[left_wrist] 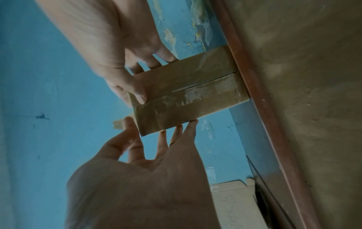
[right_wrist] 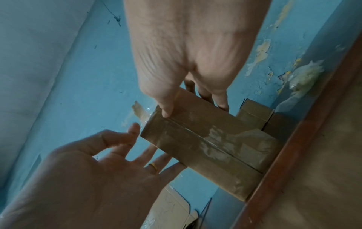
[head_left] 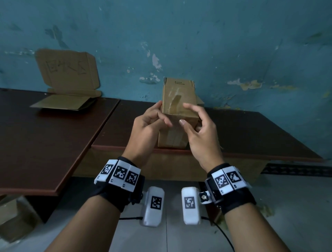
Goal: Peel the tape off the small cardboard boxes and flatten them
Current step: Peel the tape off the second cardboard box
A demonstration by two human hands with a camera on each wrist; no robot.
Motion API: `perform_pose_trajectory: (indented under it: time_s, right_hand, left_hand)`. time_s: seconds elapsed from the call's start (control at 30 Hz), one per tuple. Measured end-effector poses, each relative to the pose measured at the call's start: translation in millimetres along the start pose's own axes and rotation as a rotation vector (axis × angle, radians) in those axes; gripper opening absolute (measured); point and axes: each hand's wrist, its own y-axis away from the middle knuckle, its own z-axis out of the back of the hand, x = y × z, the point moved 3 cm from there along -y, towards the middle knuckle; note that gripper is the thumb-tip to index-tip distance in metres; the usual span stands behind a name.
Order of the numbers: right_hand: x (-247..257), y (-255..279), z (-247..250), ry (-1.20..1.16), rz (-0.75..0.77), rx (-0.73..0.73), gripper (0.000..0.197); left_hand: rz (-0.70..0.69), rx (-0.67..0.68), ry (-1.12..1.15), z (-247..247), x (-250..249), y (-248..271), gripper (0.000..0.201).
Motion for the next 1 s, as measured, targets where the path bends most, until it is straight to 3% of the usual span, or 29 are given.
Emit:
perform_pose_trajectory:
  time_s: [0.1, 0.23, 0.37, 0.47, 0.5, 0.67, 0.8, 0.9, 1.0]
  right_hand:
    - [-4.6, -1.2, -0.4, -0.037, 0.005, -0.030, 0.032]
    - [-10.2, -3.3, 0.5, -0.066, 0.009, -0.036, 0.028]
    - [-12.0, -3.8, -3.0, -0.071, 0.043, -0.022, 0.024]
    - [-14.4, -4.8, -2.2, -0.089, 0.041, -0.030, 0.026]
    - [-15.4, -4.7, -2.7, -0.095, 0.032, -0.034, 0.029]
    - [-17.6, -2.9, -5.5, -0.116, -0.028, -0.006, 0.040]
    - [-10.3, 2.2, -6.7, -0.324, -0.115, 0.016, 0.065]
    - [-15.2, -1.8, -2.4, -0.549, -0.271, -0.062, 0.058]
    - [-17.1, -1.1, -4.2, -0.500, -0.302, -0.097, 0.051]
  left_hand:
    - [0.000, -0.026, 0.029, -3.6, -2.7, 2.6, 0.011]
    - [-0.057, -0.054, 0.075, -8.5, -6.9, 7.1, 0.030]
    - [-0.049, -0.024, 0.021, -8.8, -10.4, 4.3, 0.018]
    - [-0.012, -0.037, -0.041, -7.2, -3.7, 0.6, 0.050]
    - [-0.008, -0.051, -0.065, -7.4, -2.5, 0.5, 0.051]
    - [-0.088, -0.052, -0.233, -6.5, 1.6, -0.5, 0.020]
    - [-0.121, -0.052, -0.185, -6.0, 0.6, 0.1, 0.041]
    - [-0.058, -0.051, -0.175, -4.3, -2.4, 0.7, 0.061]
    - [0.049, -0.015, -0.164, -7.4, 2.9, 2.2, 0.086]
